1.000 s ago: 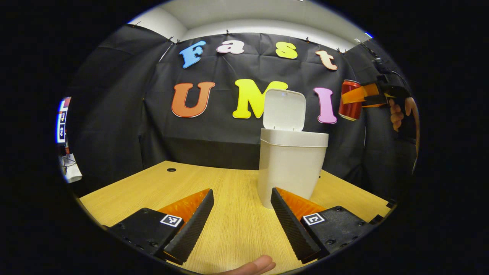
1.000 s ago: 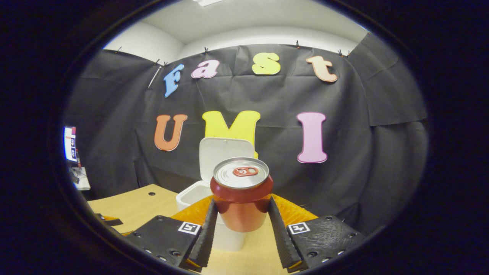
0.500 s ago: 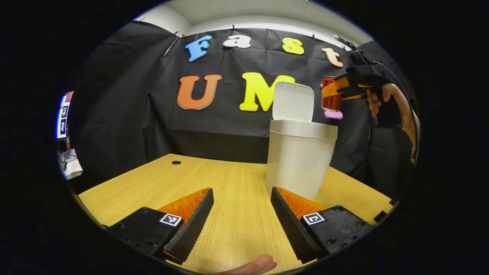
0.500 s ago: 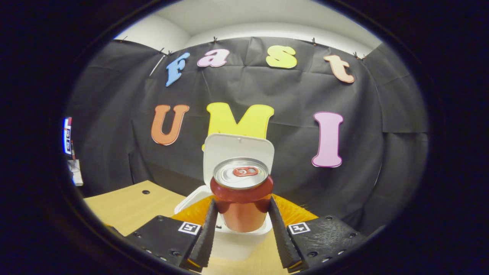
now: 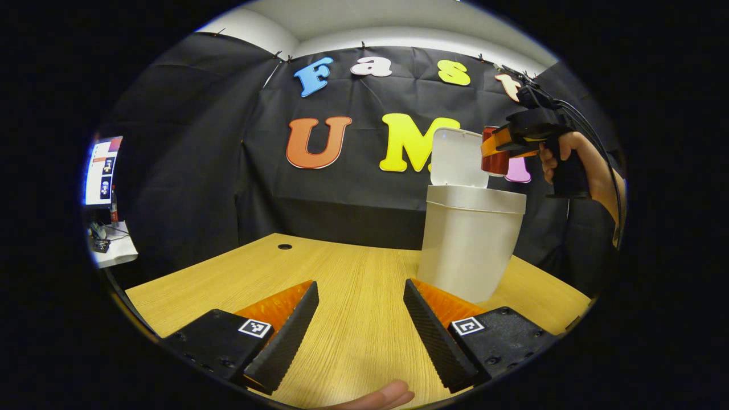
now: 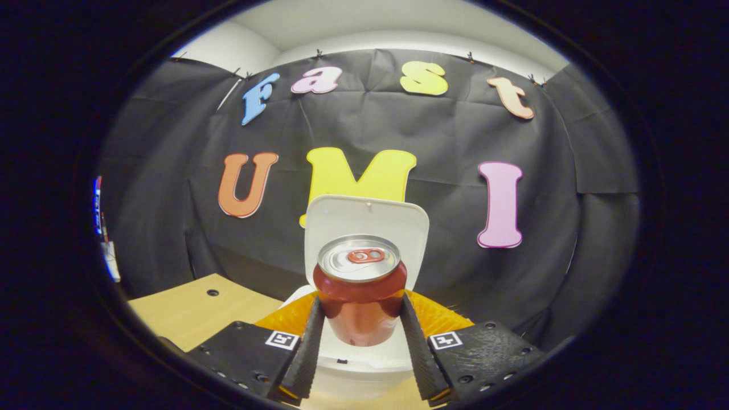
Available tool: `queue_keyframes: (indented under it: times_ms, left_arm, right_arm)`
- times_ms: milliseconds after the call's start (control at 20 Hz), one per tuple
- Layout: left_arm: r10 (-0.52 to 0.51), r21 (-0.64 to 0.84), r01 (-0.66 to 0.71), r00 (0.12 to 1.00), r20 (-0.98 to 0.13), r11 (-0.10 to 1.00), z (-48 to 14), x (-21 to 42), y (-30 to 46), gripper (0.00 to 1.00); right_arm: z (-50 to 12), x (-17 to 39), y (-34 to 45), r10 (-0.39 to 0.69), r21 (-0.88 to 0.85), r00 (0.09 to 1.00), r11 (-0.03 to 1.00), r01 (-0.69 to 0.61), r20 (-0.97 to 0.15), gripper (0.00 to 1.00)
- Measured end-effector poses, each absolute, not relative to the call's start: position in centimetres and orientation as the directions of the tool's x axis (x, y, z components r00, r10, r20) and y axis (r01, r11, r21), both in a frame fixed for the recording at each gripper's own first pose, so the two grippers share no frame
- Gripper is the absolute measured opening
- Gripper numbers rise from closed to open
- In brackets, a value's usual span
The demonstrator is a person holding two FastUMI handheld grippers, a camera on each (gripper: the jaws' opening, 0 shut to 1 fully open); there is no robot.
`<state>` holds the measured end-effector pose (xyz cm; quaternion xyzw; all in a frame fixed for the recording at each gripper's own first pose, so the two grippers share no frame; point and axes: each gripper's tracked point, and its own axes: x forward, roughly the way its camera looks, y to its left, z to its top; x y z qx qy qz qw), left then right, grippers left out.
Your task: Press the lid of the desktop garbage bin to open it, pick up the crumpled paper on the desktop and throw it into the bin, then pick up the pop can on the desktop and drop it into the bin, and finally close the garbage bin lid.
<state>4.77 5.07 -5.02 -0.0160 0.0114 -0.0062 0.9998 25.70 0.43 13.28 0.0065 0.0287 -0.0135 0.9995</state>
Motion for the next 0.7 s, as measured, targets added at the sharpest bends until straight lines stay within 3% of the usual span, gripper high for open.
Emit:
queue_keyframes:
  times_ms: [200,400,600,700]
  left_arm:
    - [0.007,-0.047,-0.008,1.0,-0.016,0.999,-4.8,4.5,6.0,0.99]
    - [0.008,-0.047,-0.01,0.999,-0.032,0.999,-5.4,4.8,6.1,0.99]
    - [0.124,0.039,-0.123,0.992,-0.026,0.992,-5.6,4.7,8.3,0.99]
    - [0.113,0.041,-0.112,0.993,-0.02,0.993,-5.5,4.7,7.9,0.99]
  right_arm:
    - [12.6,28.1,-0.5,-0.06,0.034,0.995,0.997,0.064,-0.085,0.74]
    - [11.8,29.3,0.3,-0.029,0.075,0.994,0.997,0.037,-0.107,0.74]
    - [11.9,29.8,0.9,0.01,0.078,0.994,0.997,-0.002,-0.107,0.79]
    - [12.6,29.7,0.7,0.004,0.09,0.996,0.996,0.004,-0.092,0.81]
